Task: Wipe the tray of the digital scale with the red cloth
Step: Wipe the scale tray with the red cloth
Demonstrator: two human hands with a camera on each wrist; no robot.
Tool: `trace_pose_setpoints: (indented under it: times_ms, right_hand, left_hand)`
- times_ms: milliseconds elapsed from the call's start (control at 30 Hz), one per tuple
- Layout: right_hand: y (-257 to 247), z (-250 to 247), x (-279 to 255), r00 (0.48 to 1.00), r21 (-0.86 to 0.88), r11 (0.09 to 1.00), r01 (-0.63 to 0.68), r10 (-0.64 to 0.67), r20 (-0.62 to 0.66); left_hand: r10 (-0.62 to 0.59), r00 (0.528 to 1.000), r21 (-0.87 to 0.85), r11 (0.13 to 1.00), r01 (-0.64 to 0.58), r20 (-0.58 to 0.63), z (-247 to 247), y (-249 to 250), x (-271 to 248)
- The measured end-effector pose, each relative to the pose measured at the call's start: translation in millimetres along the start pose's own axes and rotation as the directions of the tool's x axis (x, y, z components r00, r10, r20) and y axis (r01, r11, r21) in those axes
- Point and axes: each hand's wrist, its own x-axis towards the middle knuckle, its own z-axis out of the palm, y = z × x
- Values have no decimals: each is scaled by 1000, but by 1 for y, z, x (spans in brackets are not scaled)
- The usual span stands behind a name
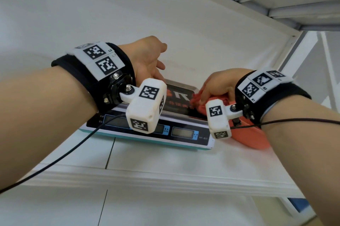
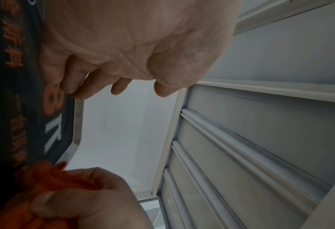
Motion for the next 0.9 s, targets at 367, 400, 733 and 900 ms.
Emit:
trace_pose_setpoints:
  times_ms: [367,400,733,900]
  right_hand:
    - [-17,14,3,978,402,916,14,-96,184]
    - [-13,11,6,986,371,929,-2,-59,154]
    - [-32,24,12,994,194,979,61,-78,81]
    - [-31,12,23,983,354,932,80,-133,127]
  left_hand:
    - [0,1000,-4,1000,0,-18,-3,-2,-3]
    - [0,1000,-7,1000,-1,-24,-5,-2,-3]
    - [19,995,-9,1000,-20,-93,-19,-1,-7]
    - [25,992,-14,1000,-27,-124,-27,-3,-12]
